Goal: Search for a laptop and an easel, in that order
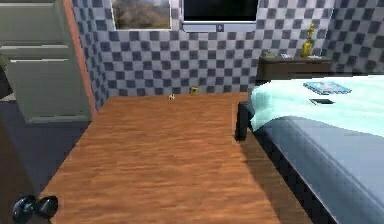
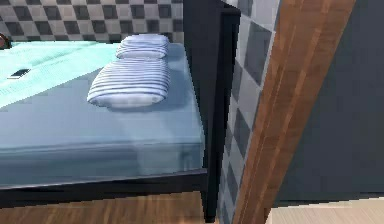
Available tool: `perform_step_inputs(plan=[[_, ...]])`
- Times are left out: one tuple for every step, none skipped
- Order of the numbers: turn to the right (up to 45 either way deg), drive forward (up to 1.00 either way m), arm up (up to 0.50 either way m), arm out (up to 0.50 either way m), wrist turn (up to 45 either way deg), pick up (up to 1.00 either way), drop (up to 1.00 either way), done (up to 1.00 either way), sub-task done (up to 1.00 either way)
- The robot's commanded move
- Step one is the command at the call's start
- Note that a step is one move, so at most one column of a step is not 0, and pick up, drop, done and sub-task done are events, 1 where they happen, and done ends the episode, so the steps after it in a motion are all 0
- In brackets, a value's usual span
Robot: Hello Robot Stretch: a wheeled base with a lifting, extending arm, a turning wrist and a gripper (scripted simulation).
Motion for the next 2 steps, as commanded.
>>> perform_step_inputs(plan=[[-9.0, 0.0, 0.0, 0.0, 0.0, 0.0, 0.0, 0.0, 0.0], [0.0, 0.3, 0.0, 0.0, 0.0, 0.0, 0.0, 0.0, 0.0]])
